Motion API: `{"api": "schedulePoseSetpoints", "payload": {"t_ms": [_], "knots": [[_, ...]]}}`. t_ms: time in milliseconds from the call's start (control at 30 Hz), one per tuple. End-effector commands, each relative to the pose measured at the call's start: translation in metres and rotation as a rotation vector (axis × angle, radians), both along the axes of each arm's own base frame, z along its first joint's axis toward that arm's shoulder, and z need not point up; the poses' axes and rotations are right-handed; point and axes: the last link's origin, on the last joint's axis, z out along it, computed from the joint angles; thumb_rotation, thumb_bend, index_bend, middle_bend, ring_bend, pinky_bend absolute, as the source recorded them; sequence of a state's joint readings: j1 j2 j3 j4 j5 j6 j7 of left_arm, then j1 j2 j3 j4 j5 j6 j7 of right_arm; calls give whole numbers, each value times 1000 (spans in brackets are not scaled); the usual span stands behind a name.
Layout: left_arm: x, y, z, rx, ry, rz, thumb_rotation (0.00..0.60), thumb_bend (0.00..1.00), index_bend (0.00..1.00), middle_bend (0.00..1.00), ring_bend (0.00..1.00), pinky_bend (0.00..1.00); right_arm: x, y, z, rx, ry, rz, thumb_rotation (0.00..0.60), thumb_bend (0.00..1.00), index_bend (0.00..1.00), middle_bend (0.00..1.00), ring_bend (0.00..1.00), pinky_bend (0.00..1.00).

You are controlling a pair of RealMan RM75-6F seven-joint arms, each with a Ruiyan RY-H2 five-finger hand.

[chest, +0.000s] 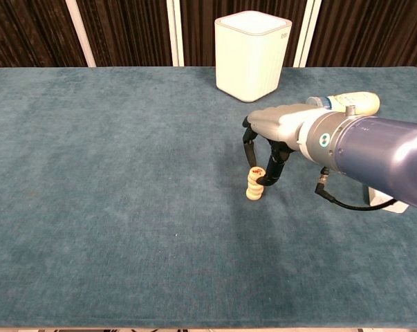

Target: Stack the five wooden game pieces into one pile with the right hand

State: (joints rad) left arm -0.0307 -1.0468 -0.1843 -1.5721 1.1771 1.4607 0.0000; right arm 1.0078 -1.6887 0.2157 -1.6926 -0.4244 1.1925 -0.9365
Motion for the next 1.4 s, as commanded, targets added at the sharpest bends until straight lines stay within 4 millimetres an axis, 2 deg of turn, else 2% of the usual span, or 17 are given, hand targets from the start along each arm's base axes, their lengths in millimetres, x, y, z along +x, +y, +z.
{"api": "schedulePoseSetpoints", "payload": {"t_ms": [33,333,767,933,1033,1167,1267,1333,1400], "knots": [[0,0,0,-1,-1,-1,600,153,54,0,0,95,-1,0,0,3,2,-3,600,396,498,0,0,0],[0,0,0,-1,0,2,600,153,54,0,0,95,-1,1,-1,10,-1,-6,600,396,452,0,0,0],[-1,0,0,1,2,5,600,154,54,0,0,95,0,4,4,10,3,2,600,397,435,0,0,0],[-1,1,-1,1,6,6,600,154,54,0,0,95,2,10,15,7,2,14,600,397,358,0,0,0],[0,1,-1,-2,6,6,600,154,54,0,0,95,5,13,31,-20,-17,35,600,398,268,0,0,0],[1,1,-3,-11,8,3,600,153,53,0,0,95,0,21,72,-143,-45,108,600,397,219,0,0,0],[2,1,-4,-14,8,-1,600,153,53,0,0,96,-14,33,108,-247,-107,127,600,397,207,0,0,0],[3,0,-4,-15,6,-5,600,153,53,0,0,97,-35,46,134,-316,-153,108,600,397,200,0,0,0],[4,0,-5,-14,5,-9,600,153,53,0,0,97,-55,57,152,-357,-186,81,600,397,197,0,0,0]]}}
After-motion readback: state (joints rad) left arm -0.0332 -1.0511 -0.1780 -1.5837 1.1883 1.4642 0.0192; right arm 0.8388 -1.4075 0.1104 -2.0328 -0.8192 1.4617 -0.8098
